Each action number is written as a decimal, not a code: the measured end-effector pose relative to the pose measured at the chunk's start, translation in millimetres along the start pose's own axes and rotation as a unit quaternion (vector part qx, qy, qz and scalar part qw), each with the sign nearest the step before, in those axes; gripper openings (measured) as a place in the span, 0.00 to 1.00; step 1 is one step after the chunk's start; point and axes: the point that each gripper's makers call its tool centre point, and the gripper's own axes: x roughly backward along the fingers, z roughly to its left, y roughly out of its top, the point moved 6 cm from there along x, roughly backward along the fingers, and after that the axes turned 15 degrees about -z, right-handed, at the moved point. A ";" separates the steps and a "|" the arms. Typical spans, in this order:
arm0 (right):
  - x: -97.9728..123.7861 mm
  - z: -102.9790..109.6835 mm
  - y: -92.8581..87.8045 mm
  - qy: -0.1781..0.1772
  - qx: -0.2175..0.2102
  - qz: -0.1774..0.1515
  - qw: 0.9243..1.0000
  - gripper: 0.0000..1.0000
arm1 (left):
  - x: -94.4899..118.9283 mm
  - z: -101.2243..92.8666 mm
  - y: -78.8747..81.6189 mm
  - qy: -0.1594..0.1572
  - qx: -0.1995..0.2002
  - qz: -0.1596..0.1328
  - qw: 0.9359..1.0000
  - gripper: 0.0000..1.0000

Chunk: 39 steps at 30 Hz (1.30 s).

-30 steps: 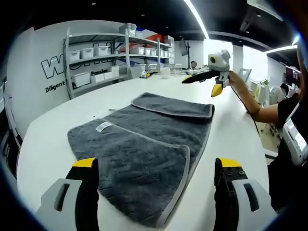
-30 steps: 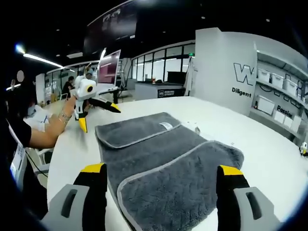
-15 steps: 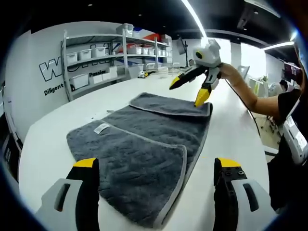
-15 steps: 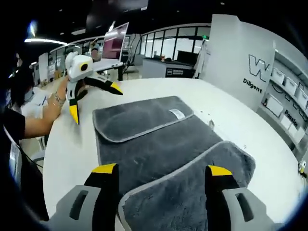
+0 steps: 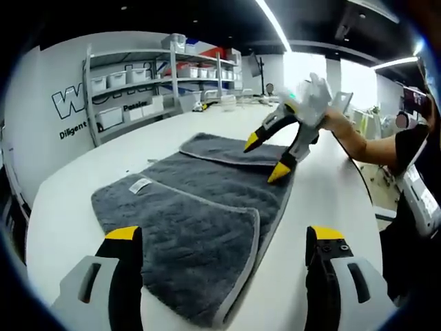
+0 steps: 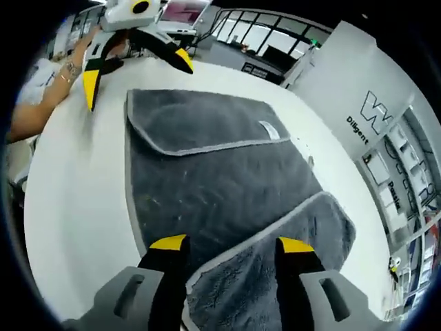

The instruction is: Open the folded towel by lifting each exposed corner and separating the folded layers until the towel lies flat within the target outline without major curled edges

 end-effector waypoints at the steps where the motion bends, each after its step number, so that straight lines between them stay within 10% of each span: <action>1: 1.2 -0.2 -1.1 -0.001 -0.003 0.003 1.000 0.41 | 0.1 -0.1 -0.1 0.000 0.000 0.000 1.000 0.97; 13: 14.0 -8.2 -9.9 -0.001 -0.023 0.019 1.000 0.00 | 0.0 -0.9 0.0 -0.005 0.001 0.001 1.000 0.96; 39: 118.4 -84.3 -50.4 -0.146 -0.062 -0.015 0.987 0.00 | 2.4 0.2 2.3 -0.006 0.004 -0.006 1.000 0.95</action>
